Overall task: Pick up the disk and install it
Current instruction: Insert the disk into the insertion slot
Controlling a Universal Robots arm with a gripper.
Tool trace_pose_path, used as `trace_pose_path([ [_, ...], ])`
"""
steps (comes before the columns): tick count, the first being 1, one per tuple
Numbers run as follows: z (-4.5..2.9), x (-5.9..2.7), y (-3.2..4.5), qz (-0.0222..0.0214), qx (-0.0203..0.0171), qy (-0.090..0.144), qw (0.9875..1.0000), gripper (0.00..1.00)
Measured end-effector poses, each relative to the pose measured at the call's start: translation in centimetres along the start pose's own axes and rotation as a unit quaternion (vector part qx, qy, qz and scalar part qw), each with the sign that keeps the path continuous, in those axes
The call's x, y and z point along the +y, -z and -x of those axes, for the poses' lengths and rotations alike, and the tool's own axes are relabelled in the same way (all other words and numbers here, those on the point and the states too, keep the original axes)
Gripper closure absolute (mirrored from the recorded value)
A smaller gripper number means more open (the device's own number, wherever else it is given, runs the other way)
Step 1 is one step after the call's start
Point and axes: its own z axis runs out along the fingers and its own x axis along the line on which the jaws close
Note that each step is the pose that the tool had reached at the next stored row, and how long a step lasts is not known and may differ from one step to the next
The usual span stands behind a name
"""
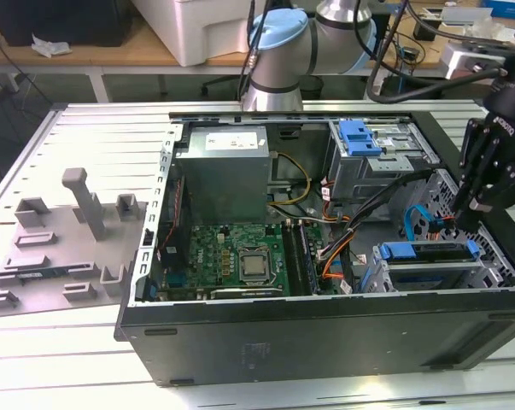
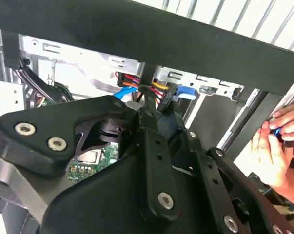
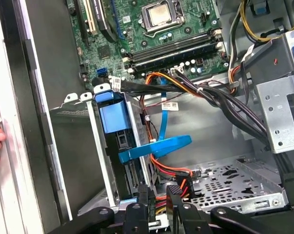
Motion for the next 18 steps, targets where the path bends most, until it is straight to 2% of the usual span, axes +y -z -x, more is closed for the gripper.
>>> trace_pose_path([
  [3,0.02,-0.11,0.01,0.0044,0.0012,0.001,1.0000,0.71],
  [5,0.11,-0.43,-0.01,0.0158,0.0077,0.002,0.9998,0.71],
  [6,0.12,-0.49,-0.02,0.0169,0.0099,0.002,0.9998,0.71],
  [9,0.16,-0.53,-0.04,0.0175,0.0108,0.003,0.9998,0.71],
  [14,0.16,-0.52,-0.06,0.0096,0.0134,0.045,0.9989,0.71],
  [18,-0.23,-0.51,-0.16,0.0092,0.0135,0.047,0.9988,0.71],
])
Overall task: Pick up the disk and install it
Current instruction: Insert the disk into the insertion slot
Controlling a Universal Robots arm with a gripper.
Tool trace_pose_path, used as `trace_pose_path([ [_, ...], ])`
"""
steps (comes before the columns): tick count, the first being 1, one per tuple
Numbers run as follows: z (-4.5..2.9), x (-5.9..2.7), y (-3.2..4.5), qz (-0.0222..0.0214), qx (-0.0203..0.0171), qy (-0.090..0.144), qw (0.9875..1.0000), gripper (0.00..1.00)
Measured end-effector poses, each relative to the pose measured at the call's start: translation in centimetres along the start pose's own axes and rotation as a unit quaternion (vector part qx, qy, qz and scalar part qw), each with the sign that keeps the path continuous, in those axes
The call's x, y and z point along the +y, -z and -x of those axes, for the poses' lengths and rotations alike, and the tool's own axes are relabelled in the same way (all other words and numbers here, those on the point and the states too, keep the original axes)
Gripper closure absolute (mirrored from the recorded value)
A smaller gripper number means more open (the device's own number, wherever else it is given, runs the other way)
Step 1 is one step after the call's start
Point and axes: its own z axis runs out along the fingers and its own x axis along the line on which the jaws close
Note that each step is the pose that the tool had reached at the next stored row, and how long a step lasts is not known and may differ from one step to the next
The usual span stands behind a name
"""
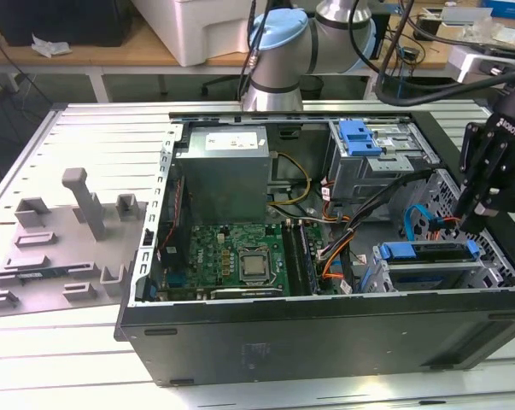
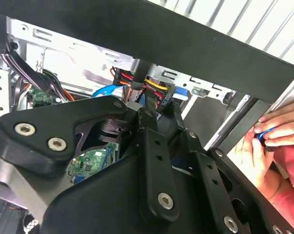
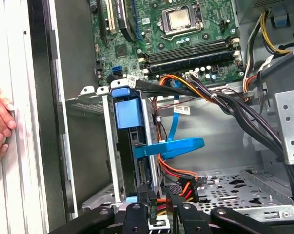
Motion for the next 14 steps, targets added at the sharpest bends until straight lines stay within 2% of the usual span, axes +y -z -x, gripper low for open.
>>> trace_pose_path([
  [5,-0.26,-0.04,-0.04,0.0005,0.0027,-0.005,1.0000,0.71],
  [14,-0.23,-0.26,-0.02,0.0010,0.0041,-0.007,1.0000,0.71],
])
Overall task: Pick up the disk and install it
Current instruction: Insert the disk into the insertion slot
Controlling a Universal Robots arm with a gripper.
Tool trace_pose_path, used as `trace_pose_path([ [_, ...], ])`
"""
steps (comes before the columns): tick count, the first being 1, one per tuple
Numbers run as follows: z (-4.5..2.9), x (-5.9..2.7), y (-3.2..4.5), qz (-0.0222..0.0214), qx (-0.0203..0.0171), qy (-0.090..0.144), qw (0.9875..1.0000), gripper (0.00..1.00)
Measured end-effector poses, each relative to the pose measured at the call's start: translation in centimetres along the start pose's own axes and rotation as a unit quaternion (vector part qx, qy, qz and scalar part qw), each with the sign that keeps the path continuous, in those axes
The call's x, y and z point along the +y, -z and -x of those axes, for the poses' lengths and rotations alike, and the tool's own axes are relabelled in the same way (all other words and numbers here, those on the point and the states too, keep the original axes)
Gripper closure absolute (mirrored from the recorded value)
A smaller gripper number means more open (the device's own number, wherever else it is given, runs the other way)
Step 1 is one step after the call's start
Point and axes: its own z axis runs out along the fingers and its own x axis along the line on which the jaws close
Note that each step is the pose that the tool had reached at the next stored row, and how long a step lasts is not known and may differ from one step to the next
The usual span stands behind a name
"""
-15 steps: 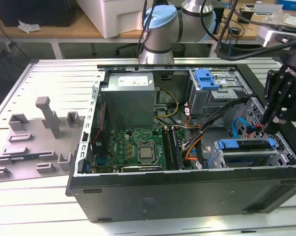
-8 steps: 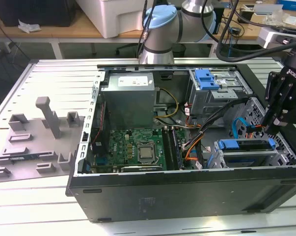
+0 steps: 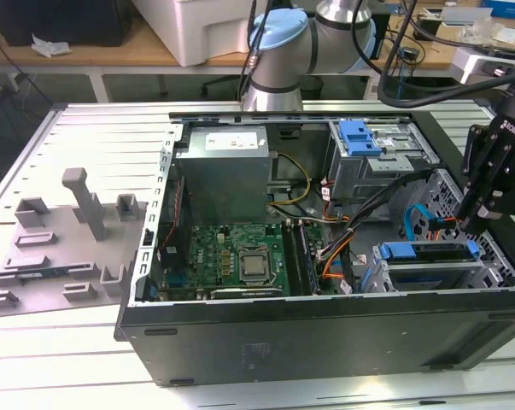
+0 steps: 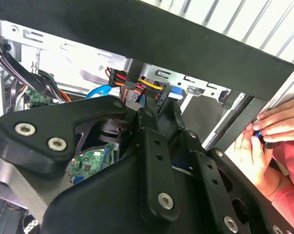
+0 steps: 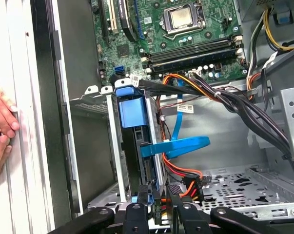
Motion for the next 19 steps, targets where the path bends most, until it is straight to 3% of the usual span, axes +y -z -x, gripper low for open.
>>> trace_pose_path([
  [13,0.02,-0.10,0.01,0.0004,0.0000,0.000,1.0000,0.71],
  [17,0.02,-0.10,0.01,0.0005,0.0001,0.000,1.0000,0.84],
  [19,0.01,-0.10,0.01,0.0005,0.0001,0.000,1.0000,0.84],
])
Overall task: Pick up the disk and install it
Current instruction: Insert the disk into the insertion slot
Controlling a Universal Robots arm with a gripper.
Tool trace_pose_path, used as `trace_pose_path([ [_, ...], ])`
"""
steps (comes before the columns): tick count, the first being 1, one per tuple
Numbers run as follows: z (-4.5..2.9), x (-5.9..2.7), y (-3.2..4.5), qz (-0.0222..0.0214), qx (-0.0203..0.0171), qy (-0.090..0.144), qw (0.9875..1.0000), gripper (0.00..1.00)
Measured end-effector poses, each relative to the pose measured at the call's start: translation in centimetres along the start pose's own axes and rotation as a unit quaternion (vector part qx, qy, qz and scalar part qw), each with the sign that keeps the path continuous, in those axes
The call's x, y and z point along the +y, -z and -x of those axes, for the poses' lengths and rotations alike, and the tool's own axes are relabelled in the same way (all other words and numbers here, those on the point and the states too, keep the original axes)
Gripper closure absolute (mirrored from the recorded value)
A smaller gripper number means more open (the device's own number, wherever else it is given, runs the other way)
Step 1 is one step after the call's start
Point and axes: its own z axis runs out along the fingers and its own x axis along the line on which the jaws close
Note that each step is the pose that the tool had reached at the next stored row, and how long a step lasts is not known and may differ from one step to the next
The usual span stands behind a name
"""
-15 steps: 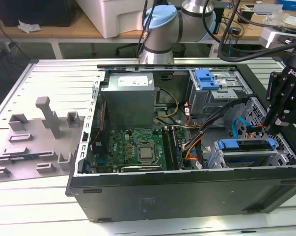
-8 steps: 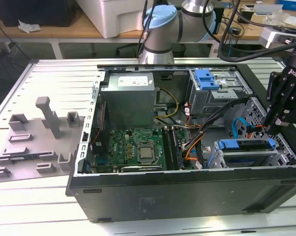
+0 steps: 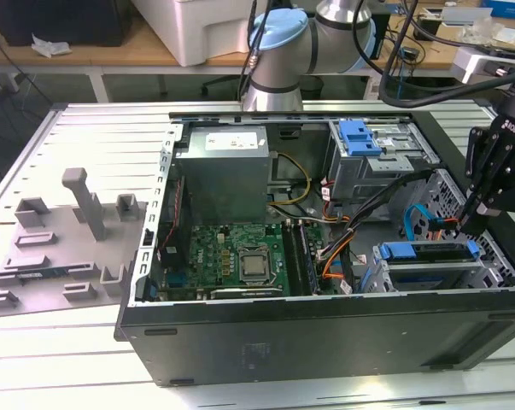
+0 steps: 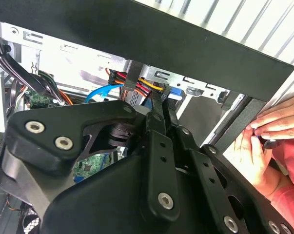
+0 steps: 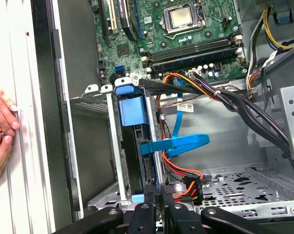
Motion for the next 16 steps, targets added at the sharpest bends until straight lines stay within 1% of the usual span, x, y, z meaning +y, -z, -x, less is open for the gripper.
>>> trace_pose_path([
  [11,0.00,0.01,-0.01,0.0001,0.0000,0.000,1.0000,0.84],
  [16,-0.02,0.14,-0.03,0.0000,0.0001,0.000,1.0000,0.84],
])
